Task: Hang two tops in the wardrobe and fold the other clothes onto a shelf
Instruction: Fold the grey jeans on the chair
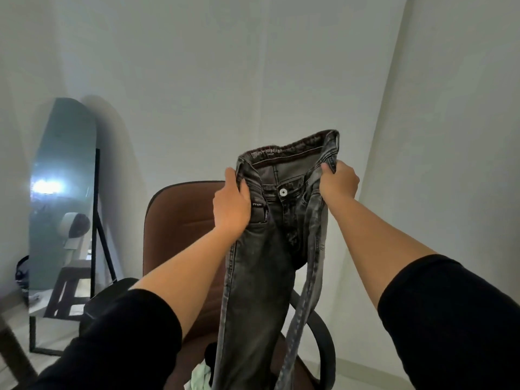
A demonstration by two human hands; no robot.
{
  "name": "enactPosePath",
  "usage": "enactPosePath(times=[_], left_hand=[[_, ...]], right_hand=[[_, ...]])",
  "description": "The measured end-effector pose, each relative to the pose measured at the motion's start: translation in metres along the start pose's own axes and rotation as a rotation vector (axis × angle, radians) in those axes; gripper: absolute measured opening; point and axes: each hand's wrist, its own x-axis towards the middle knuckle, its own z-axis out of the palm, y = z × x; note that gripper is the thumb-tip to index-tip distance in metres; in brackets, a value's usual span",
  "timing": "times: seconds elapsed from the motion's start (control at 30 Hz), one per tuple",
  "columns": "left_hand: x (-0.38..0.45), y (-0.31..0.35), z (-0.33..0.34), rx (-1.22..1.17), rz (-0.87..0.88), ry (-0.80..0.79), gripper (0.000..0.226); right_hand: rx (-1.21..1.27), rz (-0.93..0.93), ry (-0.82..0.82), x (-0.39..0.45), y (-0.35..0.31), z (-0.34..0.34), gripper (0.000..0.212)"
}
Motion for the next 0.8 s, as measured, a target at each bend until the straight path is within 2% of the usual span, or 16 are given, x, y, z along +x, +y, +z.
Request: enactPosePath(times=[0.13,0.2,0.23,0.3,0.33,0.4,0.57,0.73,0.8], left_hand=[[0.016,0.029,0.004,-0.139,-0.152,-0.027,0.033],[0.021,0.04,0.006,-0.217,-0.198,-0.057,0.033],[0.022,0.044,0.007,-0.246,-0.199,-0.079,0.033],[0.024,0.048,0.01,-0.279,-0.161,-0.144,0.032],[0.024,0.049,0.011,-0.287,-0.134,-0.175,0.031],[0.022,0.05,0.012,-0.302,-0.1,-0.239,0.026],[0.017,0.043,0.013,-0.327,-0.086,-0.344,0.02],[0.016,0.045,0.008,-0.379,-0.106,-0.429,0.054],[0.016,0.046,0.006,-0.337,-0.105,-0.423,0.05]], right_hand=[[-0.007,-0.203,-0.125,-0.008,0.002,-0.003,0.024],[-0.008,-0.284,-0.202,-0.016,0.0,-0.004,0.03],[-0.023,-0.329,-0.246,-0.02,-0.002,-0.003,0.032],[-0.056,-0.385,-0.352,-0.023,-0.003,-0.001,0.02],[-0.079,-0.409,-0.407,-0.024,-0.003,0.0,0.02],[-0.122,-0.433,-0.535,-0.025,-0.002,0.001,0.036],[-0.213,-0.356,-0.709,-0.023,0.011,0.0,0.054],[-0.271,-0.374,-0.801,-0.026,0.018,-0.003,0.067],[-0.294,-0.385,-0.846,-0.027,0.021,-0.004,0.075]])
